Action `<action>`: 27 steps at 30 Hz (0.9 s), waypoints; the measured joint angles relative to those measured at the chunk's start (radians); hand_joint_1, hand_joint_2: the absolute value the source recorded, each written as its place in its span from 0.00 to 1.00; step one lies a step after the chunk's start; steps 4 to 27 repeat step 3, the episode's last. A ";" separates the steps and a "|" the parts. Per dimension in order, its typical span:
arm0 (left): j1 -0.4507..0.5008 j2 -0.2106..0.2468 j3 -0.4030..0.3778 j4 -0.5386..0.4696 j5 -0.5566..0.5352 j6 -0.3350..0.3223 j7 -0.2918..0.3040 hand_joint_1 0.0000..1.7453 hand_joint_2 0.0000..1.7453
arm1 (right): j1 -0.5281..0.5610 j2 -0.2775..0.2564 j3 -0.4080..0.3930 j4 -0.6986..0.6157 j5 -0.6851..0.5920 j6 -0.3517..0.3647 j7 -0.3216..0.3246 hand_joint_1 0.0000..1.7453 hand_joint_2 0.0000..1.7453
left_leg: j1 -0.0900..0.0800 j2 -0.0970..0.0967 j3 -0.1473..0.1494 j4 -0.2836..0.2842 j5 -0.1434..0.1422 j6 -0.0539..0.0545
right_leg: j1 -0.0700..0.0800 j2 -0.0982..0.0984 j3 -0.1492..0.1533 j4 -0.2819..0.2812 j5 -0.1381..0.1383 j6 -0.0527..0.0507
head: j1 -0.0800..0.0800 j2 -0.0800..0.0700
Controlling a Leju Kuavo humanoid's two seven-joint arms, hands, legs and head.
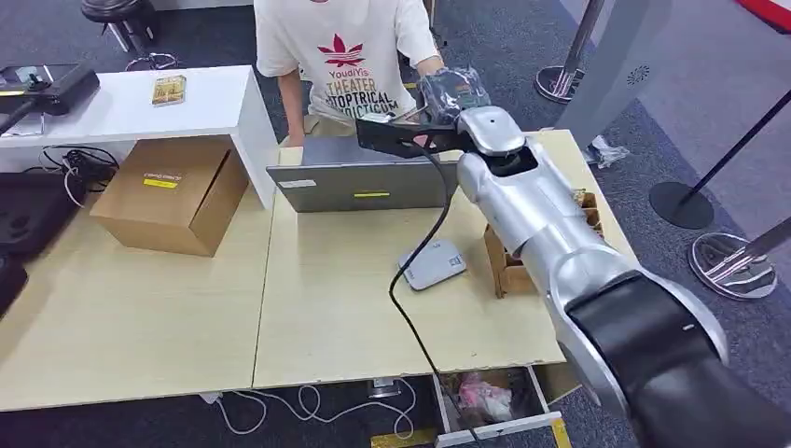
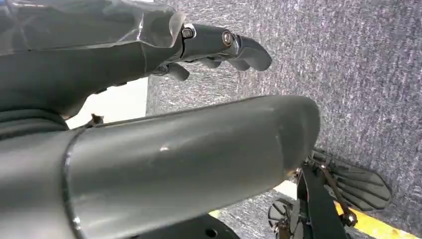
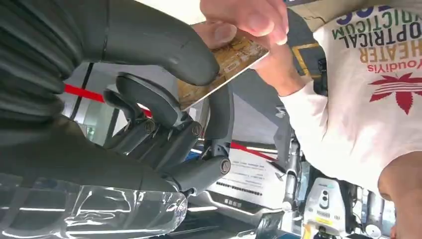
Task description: Pass the card to the sensor for recognition and then transmit it.
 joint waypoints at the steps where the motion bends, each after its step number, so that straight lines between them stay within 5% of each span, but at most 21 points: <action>1: 0.000 0.000 0.000 0.000 0.001 0.002 0.001 0.00 0.00 | 0.001 0.000 0.000 0.000 0.000 0.000 0.000 1.00 1.00 | 0.000 0.000 0.000 0.000 0.000 0.000 | 0.000 0.000 0.000 0.000 0.000 0.000 | 0.000 0.000; 2: 0.000 0.000 0.000 0.000 0.002 0.003 0.003 0.00 0.00 | 0.002 0.000 0.001 0.000 0.000 0.000 0.000 0.94 1.00 | 0.000 0.000 0.000 0.000 0.000 0.000 | 0.000 0.000 0.000 0.000 0.000 0.000 | 0.000 0.000; 27: 0.000 0.000 0.000 0.000 0.003 0.005 0.008 0.00 0.00 | 0.003 0.001 0.001 0.000 0.000 -0.001 0.000 0.94 1.00 | 0.000 0.000 0.000 0.000 0.000 0.000 | 0.000 0.000 0.000 0.000 0.000 0.000 | 0.000 0.000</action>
